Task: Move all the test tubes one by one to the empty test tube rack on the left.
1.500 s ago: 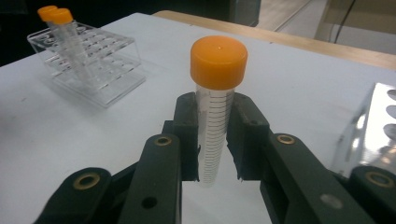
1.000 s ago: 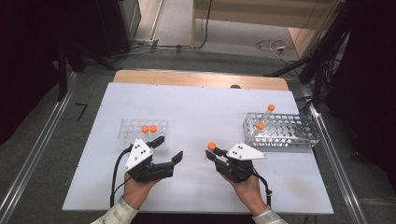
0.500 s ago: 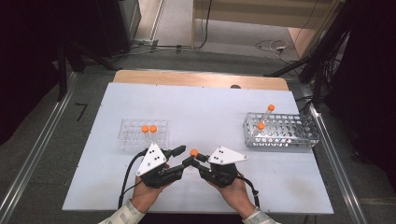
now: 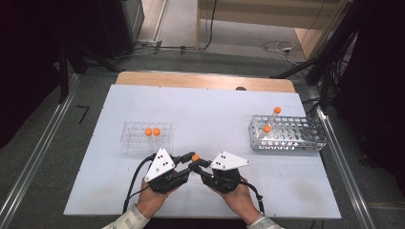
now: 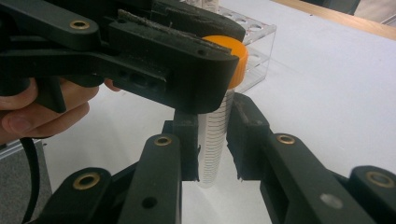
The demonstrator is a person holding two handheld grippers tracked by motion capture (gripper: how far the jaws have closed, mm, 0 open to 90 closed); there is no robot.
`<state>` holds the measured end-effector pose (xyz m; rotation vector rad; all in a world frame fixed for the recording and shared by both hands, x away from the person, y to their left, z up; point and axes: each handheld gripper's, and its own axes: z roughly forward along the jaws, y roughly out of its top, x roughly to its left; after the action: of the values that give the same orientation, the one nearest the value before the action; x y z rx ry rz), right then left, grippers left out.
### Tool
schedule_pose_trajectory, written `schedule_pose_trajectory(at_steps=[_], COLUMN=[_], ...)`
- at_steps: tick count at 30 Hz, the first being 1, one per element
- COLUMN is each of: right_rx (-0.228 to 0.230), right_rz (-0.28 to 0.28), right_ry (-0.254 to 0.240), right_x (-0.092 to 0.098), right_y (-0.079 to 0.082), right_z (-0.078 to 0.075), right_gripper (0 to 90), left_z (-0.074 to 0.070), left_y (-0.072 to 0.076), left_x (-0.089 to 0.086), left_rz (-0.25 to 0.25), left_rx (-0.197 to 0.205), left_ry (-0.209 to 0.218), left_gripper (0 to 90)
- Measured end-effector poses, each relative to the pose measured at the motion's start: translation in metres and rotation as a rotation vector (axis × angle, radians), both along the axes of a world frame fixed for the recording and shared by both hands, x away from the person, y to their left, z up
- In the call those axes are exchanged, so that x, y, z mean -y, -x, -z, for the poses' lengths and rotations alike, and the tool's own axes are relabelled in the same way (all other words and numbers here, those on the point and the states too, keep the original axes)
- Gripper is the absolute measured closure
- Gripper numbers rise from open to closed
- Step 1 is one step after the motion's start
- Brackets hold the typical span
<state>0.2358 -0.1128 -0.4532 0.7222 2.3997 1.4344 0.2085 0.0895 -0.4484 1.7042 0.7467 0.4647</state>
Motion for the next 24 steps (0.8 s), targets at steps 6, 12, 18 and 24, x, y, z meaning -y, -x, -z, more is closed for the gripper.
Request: schedule_pose_trajectory(at_steps=[6, 12, 18, 24], right_rx=[-0.003, -0.010, -0.016, -0.034], right_rz=[0.001, -0.016, -0.016, 0.037], right_ry=[0.002, 0.011, 0.015, 0.035], right_x=[0.000, -0.001, 0.001, 0.009], right_y=[-0.001, -0.002, -0.005, -0.011], right_z=[0.001, 0.003, 0.004, 0.007], right_gripper=[71.9, 60.1, 44.9, 33.8], left_z=[0.001, 0.001, -0.001, -0.002], left_y=[-0.001, -0.002, -0.003, -0.005], left_x=[0.000, -0.001, -0.009, -0.020], left_rz=[-0.005, -0.015, -0.041, -0.080], left_rx=[-0.002, -0.008, -0.008, -0.016], left_ry=[-0.004, -0.002, 0.007, 0.021], left_gripper=[69.7, 69.9, 69.9, 69.9])
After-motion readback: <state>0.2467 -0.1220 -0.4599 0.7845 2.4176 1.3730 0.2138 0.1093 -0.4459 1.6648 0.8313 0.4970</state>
